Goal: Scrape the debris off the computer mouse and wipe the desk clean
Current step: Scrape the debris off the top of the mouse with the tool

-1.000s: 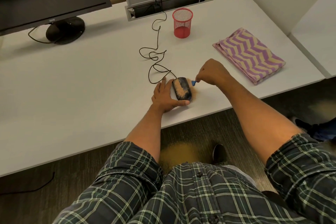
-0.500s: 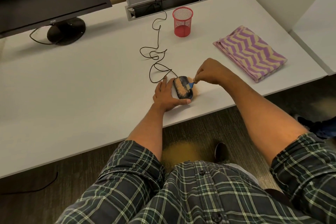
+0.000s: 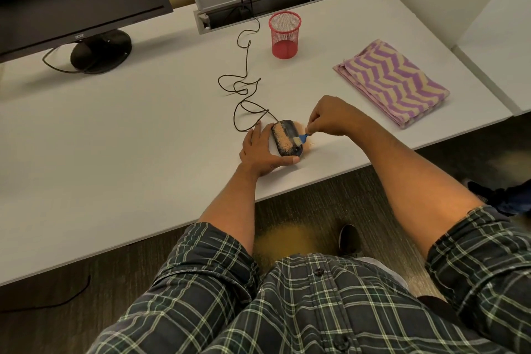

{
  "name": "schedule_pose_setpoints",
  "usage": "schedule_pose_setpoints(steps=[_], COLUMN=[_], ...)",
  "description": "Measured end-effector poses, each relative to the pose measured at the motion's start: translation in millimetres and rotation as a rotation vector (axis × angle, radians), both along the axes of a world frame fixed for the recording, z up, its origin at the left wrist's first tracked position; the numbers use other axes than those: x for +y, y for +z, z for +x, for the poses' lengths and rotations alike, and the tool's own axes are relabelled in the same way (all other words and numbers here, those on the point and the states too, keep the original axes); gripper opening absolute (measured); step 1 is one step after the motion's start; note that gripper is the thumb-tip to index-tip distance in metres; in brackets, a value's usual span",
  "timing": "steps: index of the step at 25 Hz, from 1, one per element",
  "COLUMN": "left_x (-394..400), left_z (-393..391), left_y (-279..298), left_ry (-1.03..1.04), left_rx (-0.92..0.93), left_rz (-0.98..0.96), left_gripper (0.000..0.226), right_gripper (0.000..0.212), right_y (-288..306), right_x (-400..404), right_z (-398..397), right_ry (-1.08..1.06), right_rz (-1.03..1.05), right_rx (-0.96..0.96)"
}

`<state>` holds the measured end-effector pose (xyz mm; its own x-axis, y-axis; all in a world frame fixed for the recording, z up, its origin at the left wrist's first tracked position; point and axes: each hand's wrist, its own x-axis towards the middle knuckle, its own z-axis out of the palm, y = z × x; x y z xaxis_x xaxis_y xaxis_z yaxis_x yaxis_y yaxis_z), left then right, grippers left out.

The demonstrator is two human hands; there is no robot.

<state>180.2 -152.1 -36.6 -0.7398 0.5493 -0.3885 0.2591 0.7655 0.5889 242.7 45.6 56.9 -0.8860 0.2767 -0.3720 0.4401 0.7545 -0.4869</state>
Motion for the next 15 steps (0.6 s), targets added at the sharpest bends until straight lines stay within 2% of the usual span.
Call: schedule_pose_setpoints(steps=[4, 7, 9, 15], left_x=[0.6, 0.6, 0.9, 0.6], left_z=[-0.4, 0.4, 0.2, 0.1], left_y=[0.9, 0.5, 0.4, 1.6], left_ry=[0.0, 0.003, 0.0, -0.002], left_rx=[-0.009, -0.011, -0.012, -0.005], left_rz=[-0.005, -0.006, -0.009, -0.017], left_gripper=[0.125, 0.125, 0.126, 0.126], right_gripper=[0.016, 0.017, 0.017, 0.016], right_y=[3.6, 3.1, 3.2, 5.3], right_x=[2.5, 1.2, -0.7, -2.4], right_z=[-0.8, 0.5, 1.1, 4.3], right_ry=[-0.043, -0.047, -0.062, 0.032], right_rz=[-0.051, 0.019, -0.014, 0.039], right_rx=[0.063, 0.037, 0.06, -0.028])
